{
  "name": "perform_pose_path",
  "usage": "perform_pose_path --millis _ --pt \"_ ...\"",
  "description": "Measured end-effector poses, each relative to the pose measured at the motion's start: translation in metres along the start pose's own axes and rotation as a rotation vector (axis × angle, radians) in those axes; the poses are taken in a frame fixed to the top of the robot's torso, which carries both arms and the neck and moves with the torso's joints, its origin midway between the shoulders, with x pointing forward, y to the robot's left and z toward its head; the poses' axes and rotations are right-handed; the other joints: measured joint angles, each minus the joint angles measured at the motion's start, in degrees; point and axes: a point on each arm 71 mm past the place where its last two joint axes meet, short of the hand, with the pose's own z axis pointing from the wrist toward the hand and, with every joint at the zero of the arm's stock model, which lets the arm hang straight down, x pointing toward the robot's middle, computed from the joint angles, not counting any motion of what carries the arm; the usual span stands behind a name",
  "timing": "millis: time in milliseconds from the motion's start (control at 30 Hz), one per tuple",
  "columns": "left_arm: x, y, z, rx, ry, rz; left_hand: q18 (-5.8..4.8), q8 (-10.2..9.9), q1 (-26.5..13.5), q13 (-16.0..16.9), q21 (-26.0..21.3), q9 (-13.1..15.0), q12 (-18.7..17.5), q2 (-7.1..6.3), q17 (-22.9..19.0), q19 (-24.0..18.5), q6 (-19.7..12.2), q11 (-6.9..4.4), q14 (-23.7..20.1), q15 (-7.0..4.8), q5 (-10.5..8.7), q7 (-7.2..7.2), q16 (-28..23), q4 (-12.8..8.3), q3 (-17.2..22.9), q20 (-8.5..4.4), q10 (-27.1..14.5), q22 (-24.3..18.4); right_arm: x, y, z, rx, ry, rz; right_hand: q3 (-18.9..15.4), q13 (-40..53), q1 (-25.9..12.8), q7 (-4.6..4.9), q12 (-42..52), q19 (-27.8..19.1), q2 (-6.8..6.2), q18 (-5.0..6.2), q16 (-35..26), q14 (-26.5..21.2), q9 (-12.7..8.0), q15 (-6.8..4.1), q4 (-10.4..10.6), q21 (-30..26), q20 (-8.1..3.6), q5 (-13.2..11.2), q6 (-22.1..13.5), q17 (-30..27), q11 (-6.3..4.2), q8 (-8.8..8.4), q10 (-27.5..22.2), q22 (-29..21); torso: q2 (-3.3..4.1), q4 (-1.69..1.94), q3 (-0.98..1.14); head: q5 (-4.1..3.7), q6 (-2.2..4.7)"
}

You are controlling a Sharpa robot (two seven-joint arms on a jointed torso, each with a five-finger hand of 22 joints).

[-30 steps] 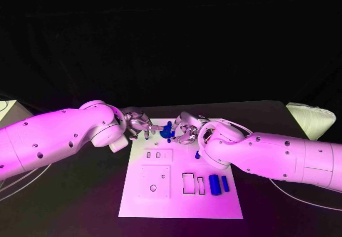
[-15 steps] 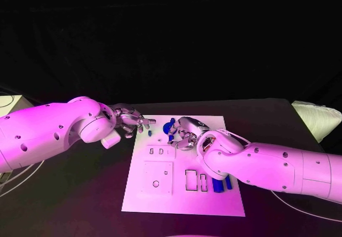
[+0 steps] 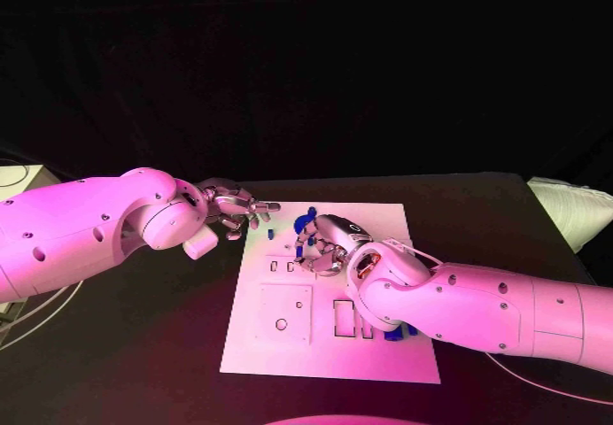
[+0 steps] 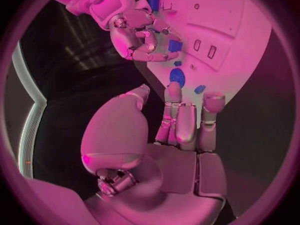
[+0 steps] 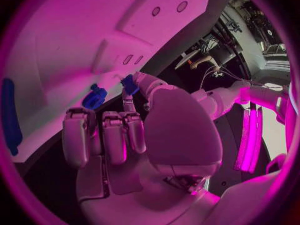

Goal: Assemble the parts on the task board

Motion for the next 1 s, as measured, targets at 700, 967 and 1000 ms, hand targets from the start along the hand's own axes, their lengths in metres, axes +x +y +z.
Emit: perform_pose_path --millis 700,967,1000 --pt "0.001 -0.001 0.001 0.004 0.003 -0.002 0.00 0.00 0.23 -0.05 0.00 0.05 -0.20 0.23 0.01 0.00 0.00 0.00 0.00 0.00 0.00 0.00 0.00 0.00 0.00 0.00 0.01 0.00 0.014 0.000 0.000 -0.003 0.011 -0.038 0.00 -0.01 -0.30 0.07 0.00 0.00 -0.30 0.00 0.00 0.00 0.02 0.00 0.00 -0.21 0.00 -0.01 -0.07 0.00 0.00 0.10 0.00 -0.01 0.07 -0.01 0.02 0.27 -0.85" --pt "0.001 -0.001 0.001 0.004 0.005 0.000 0.00 0.00 0.23 -0.06 0.00 0.05 -0.20 0.23 0.01 0.00 0.01 0.00 0.00 0.00 0.00 0.00 0.00 0.00 0.00 0.00 0.01 0.01 0.016 -0.002 0.001 0.005 0.016 -0.059 0.00 0.04 -0.53 -0.12 0.00 0.00 -0.53 0.00 0.00 0.00 0.02 0.00 0.00 -0.48 0.00 -0.01 -0.27 0.00 0.00 0.09 0.00 -0.01 0.04 -0.04 0.05 0.20 -1.06" --pt "0.001 -0.001 0.001 0.004 0.005 0.000 0.00 0.00 0.23 -0.06 0.00 0.05 -0.20 0.23 0.01 0.00 0.01 0.00 0.00 0.00 0.00 0.00 0.00 0.00 0.00 0.00 0.01 0.01 0.016 -0.002 0.001 0.006 0.018 -0.061 0.00 0.04 -0.53 -0.11 0.00 0.00 -0.53 0.00 0.00 0.00 0.01 0.00 0.00 -0.48 0.00 -0.01 -0.28 -0.01 0.00 0.09 0.00 -0.01 0.04 -0.04 0.05 0.20 -1.07"
